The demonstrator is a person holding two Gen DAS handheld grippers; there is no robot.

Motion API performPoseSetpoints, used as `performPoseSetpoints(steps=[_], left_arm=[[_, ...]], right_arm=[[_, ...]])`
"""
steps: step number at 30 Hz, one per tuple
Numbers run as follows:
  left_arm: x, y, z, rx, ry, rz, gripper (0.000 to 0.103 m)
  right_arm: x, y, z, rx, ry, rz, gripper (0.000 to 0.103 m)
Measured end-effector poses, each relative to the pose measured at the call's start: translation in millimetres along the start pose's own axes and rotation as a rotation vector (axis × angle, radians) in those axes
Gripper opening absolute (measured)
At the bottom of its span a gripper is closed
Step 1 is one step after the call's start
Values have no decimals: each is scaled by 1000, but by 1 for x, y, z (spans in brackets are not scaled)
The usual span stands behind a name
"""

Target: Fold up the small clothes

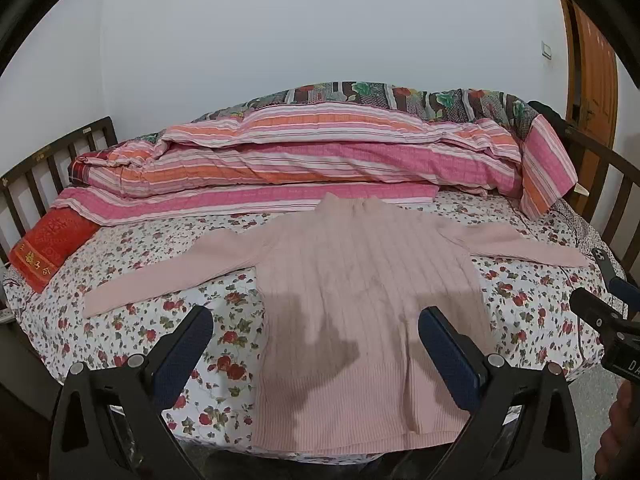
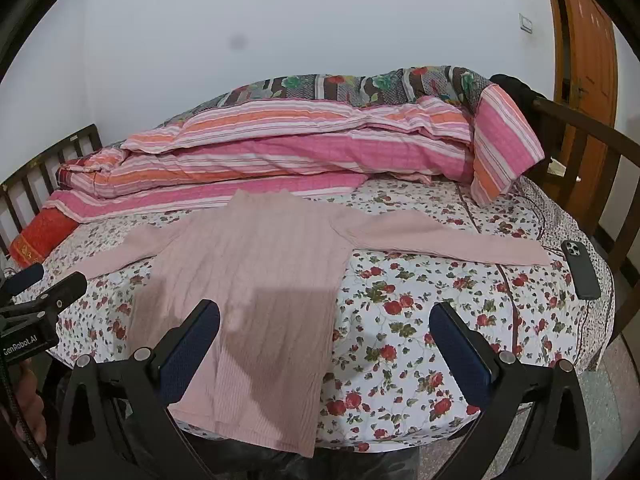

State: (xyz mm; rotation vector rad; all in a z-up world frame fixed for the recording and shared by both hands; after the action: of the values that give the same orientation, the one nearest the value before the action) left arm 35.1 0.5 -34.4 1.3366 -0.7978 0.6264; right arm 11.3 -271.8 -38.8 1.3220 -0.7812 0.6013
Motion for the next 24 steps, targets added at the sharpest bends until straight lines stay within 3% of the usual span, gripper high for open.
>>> performPoseSetpoints(steps=[24], left_arm=[[-1, -2, 2, 10, 1, -6, 103]], right_arm=[[1, 8, -2, 15, -2, 10, 103]])
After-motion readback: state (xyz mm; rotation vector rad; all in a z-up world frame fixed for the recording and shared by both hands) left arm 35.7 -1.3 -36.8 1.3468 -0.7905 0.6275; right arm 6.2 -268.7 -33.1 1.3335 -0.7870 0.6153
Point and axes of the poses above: each gripper's, at about its wrist camera, not at the fingertips, and y roughly against the way its jaws point, z to its right, x to its top, the point moved 4 cm from there along -y, roughly the way its jaws point, and after that the axes turned 8 degrees about -x, right-handed, at the moved point
